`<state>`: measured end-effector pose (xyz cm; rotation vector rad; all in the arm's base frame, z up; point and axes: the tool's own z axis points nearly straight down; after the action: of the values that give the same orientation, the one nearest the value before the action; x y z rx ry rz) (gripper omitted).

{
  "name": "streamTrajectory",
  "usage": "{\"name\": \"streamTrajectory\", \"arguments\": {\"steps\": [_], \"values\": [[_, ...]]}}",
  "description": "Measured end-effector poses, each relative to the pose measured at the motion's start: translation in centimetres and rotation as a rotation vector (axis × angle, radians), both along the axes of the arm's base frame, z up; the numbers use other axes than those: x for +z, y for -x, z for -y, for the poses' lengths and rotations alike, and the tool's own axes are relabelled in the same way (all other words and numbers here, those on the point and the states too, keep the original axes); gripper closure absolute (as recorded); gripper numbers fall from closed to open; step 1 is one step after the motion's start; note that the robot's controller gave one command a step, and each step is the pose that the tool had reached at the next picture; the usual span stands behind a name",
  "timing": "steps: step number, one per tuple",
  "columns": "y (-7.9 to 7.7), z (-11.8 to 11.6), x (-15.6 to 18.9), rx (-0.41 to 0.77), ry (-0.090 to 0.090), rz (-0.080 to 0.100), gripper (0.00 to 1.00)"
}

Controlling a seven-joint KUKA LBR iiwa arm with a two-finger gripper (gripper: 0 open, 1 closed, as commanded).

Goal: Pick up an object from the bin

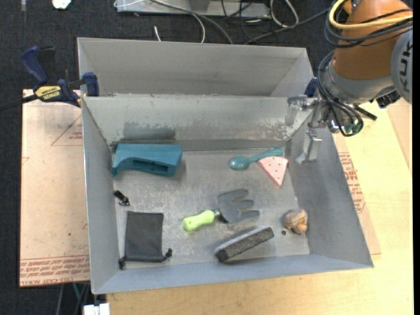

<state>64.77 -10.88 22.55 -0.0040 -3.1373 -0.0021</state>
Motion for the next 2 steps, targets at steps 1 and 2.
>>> {"name": "streamTrajectory", "arguments": {"steps": [1,2], "values": [[-0.2,0.0,0.4,0.002,0.001,0.007,0.00],[0.9,0.7,-5.7,0.000,0.002,0.012,0.00]]}}
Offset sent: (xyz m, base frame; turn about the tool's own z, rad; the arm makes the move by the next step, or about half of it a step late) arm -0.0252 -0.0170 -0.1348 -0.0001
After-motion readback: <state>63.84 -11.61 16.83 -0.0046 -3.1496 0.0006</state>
